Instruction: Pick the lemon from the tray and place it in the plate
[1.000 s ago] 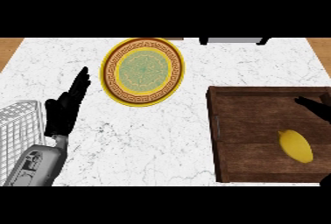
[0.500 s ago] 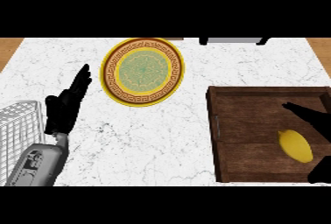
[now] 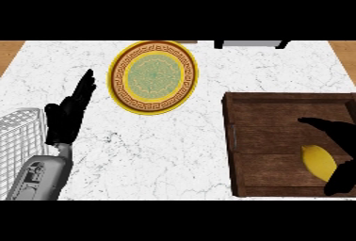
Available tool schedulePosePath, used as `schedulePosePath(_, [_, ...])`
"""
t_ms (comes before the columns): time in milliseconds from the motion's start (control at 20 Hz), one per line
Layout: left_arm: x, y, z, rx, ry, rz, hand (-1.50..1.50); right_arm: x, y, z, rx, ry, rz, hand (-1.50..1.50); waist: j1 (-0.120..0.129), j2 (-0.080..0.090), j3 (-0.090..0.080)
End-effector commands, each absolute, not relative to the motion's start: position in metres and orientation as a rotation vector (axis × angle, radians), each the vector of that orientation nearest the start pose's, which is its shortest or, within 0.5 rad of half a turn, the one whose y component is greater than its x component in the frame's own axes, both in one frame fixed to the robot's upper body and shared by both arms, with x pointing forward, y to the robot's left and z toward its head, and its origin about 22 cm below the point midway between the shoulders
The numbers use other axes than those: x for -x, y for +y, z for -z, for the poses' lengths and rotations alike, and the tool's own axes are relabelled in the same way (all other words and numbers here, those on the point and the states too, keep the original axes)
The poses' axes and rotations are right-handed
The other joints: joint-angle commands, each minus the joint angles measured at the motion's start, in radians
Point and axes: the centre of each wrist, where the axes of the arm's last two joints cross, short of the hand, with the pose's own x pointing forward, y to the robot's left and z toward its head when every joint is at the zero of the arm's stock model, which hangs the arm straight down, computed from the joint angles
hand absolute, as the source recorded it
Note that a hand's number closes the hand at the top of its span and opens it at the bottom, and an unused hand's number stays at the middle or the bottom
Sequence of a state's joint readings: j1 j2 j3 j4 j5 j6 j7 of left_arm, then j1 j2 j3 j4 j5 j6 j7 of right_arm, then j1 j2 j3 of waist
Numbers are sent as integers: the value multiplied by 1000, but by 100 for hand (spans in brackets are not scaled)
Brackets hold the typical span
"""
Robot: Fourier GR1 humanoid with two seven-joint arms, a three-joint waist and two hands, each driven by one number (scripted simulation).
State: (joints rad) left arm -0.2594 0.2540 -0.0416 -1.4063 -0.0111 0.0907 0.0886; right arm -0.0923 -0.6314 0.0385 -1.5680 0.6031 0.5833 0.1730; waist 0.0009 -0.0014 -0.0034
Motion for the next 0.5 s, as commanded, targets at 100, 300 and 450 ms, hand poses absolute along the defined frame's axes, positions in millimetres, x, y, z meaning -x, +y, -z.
schedulePosePath(100, [-314,250,-55,-210,-1557,225,0,-277,-353,-79,695,-986,-1235,150,1,2,4])
schedulePosePath(300, [-303,262,-40,-216,-1564,207,0,-259,-367,-73,703,-1010,-1220,150,-1,1,4])
schedulePosePath(450, [-302,269,-38,-220,-1569,219,0,-268,-348,-62,713,-1050,-1211,150,2,2,4])
